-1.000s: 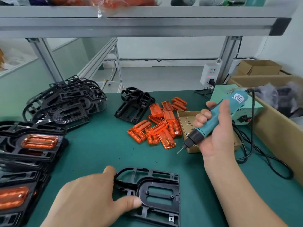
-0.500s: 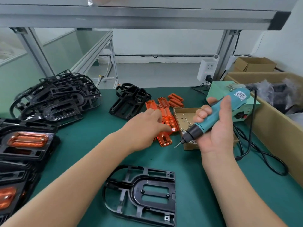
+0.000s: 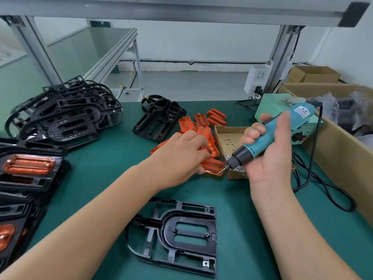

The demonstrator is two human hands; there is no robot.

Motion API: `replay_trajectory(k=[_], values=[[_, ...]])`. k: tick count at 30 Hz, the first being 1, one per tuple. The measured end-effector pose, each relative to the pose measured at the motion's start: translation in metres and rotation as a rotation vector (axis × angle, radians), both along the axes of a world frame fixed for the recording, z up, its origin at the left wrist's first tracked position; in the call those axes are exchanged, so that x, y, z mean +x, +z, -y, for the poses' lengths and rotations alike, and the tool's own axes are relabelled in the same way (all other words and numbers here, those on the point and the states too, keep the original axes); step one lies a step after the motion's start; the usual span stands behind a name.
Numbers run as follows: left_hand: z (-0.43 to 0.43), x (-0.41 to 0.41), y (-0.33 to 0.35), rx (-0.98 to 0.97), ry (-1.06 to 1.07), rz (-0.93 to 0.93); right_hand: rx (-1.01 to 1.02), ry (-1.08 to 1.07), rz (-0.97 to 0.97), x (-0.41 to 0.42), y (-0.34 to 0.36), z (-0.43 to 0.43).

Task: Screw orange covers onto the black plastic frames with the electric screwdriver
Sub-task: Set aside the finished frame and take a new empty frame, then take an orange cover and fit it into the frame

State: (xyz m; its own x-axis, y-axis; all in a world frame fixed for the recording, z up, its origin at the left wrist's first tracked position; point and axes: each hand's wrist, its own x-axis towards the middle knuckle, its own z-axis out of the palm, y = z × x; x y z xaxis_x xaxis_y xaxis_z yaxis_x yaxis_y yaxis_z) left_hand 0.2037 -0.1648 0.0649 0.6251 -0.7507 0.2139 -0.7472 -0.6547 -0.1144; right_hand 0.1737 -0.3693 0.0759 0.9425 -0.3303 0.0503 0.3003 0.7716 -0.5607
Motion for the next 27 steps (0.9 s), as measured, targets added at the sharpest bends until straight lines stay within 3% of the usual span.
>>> replay_trajectory(k=[2,7,11,17,21,27], values=[[-0.007,-0.008,0.004,-0.084,0.008,-0.057,0.022,0.007,0.003,0.000,0.000,0.001],[-0.033,-0.040,0.013,-0.582,0.244,-0.476,0.047,0.011,0.007,-0.001,0.001,0.002],[-0.054,-0.061,0.011,-0.783,0.262,-0.704,0.008,0.074,-0.001,-0.002,0.002,0.001],[-0.059,-0.075,-0.007,-0.827,0.196,-0.735,-0.240,0.312,0.012,-0.009,0.008,-0.009],[-0.052,-0.078,-0.008,-0.993,0.134,-0.822,-0.513,0.487,-0.034,-0.016,0.013,-0.014],[-0.050,-0.078,-0.005,-1.141,-0.021,-0.545,-0.901,0.472,-0.024,-0.023,0.013,-0.025]])
